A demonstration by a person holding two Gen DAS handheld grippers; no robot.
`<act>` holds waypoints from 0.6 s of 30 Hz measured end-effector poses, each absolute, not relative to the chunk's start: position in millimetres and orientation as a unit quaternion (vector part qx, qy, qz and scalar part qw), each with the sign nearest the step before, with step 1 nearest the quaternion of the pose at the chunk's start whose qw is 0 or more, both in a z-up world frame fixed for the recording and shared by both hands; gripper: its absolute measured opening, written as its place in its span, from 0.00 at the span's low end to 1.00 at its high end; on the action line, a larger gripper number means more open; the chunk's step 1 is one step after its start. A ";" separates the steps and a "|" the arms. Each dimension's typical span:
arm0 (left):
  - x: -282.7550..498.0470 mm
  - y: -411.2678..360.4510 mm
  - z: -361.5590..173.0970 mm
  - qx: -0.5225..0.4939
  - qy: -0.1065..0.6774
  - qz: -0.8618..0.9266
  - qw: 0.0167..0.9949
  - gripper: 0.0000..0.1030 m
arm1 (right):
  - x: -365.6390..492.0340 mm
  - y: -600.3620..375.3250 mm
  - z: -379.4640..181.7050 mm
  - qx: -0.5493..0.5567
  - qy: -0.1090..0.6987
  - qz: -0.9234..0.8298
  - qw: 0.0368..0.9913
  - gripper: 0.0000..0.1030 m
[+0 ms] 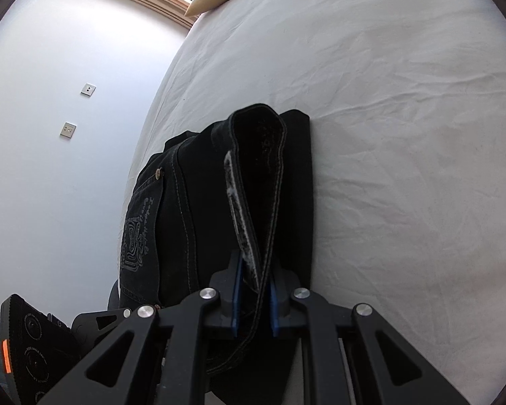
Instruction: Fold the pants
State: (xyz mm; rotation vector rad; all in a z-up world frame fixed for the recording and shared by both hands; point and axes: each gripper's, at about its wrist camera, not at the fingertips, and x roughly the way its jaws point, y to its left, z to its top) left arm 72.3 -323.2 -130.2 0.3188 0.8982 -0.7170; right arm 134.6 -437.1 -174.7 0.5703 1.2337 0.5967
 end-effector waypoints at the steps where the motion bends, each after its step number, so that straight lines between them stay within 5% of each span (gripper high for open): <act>1: 72.9 -317.8 -126.7 0.142 0.427 -0.341 0.826 0.18 | 134.9 -437.6 -176.7 0.265 0.562 0.276 0.733 0.14; 8: 61.0 -244.8 -96.7 0.058 0.429 -0.377 0.819 0.18 | 132.8 -450.4 -189.9 0.310 0.546 0.303 0.717 0.17; 11: 71.9 -206.9 -91.0 0.030 0.424 -0.347 0.836 0.18 | 129.4 -459.5 -186.9 0.332 0.547 0.297 0.709 0.28; 13: 90.9 -184.1 -95.1 0.010 0.436 -0.319 0.842 0.18 | 123.0 -467.0 -172.8 0.315 0.543 0.275 0.728 0.43; 14: 99.9 -174.1 -96.7 0.002 0.442 -0.305 0.844 0.18 | 119.3 -472.7 -164.8 0.307 0.542 0.252 0.740 0.59; 18: 118.3 -144.9 -95.1 -0.035 0.440 -0.301 0.845 0.18 | 105.9 -472.0 -125.3 0.296 0.515 0.256 0.763 0.60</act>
